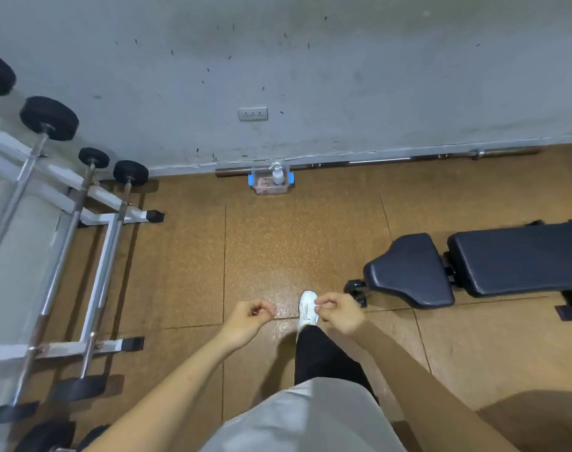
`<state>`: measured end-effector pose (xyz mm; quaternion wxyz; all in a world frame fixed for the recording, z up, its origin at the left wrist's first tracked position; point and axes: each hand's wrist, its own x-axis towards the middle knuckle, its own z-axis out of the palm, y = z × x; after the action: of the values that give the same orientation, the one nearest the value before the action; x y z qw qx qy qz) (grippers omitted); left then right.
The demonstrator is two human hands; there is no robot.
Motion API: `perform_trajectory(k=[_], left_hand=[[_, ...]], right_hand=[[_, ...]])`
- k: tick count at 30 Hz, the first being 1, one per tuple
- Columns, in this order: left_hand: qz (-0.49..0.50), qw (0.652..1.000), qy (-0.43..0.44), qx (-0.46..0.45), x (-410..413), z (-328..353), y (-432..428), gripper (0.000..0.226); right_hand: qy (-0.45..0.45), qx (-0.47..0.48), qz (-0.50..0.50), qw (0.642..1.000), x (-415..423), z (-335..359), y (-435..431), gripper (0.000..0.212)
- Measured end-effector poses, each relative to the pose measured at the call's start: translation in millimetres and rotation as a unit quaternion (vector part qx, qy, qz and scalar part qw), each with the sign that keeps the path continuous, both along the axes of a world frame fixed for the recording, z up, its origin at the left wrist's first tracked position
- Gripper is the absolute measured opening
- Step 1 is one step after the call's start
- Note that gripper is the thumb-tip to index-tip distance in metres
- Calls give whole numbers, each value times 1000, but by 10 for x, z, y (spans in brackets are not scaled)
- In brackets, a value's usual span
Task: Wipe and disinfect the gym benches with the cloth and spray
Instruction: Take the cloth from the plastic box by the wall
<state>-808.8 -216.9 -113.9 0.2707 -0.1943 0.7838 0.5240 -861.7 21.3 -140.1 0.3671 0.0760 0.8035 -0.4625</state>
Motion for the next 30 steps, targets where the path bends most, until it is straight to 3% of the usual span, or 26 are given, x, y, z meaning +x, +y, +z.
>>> perform_trajectory(k=[4, 6, 9, 15, 24, 30], left_hand=[[10, 1000, -22, -19, -1148, 7, -148, 22], [25, 999, -26, -9, -1704, -2, -239, 21], [58, 998, -20, -5, -2422, -12, -384, 18], [79, 997, -9, 4, -3896, -478, -856, 16], [49, 996, -68, -22, -5858, -2099, -1809, 14], [32, 992, -112, -54, -6880, -3453, -2206, 17]], right_hand=[[51, 21, 49, 997, -1242, -70, -66, 15], [47, 29, 65, 996, -1842, -32, -147, 6], [45, 55, 115, 991, -2665, 51, -326, 15], [54, 86, 85, 991, -4046, -211, -756, 26], [6, 115, -20, 993, -5781, -1555, -1703, 23], [-26, 93, -17, 995, -6611, -2999, -2209, 21]])
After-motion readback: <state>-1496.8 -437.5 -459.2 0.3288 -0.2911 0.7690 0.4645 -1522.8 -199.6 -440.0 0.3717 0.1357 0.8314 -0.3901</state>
